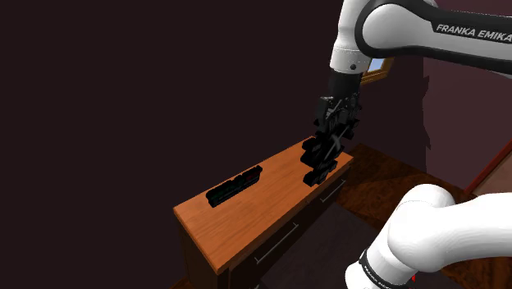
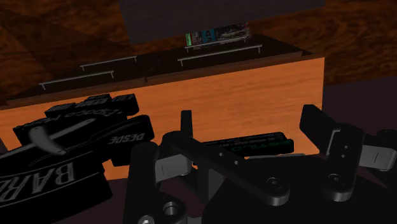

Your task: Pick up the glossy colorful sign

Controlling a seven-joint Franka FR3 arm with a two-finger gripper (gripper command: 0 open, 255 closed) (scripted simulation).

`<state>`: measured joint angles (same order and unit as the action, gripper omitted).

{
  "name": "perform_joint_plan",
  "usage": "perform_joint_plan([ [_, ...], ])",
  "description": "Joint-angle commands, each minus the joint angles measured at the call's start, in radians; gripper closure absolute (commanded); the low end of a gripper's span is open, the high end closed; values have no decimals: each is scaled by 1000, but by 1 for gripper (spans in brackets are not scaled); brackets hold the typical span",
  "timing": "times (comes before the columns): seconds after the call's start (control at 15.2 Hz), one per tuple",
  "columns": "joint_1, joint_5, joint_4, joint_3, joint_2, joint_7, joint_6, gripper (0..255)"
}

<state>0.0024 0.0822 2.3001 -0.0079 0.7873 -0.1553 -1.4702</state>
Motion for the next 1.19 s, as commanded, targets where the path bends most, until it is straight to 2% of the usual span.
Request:
perform_joint_plan([
  [0.0,0,0,0,0,0,0,0,0],
  [0.59,-49,-84,159,143,-126,-350,-309,0],
  [1.12,-110,-95,179,266,-367,-663,-590,0],
])
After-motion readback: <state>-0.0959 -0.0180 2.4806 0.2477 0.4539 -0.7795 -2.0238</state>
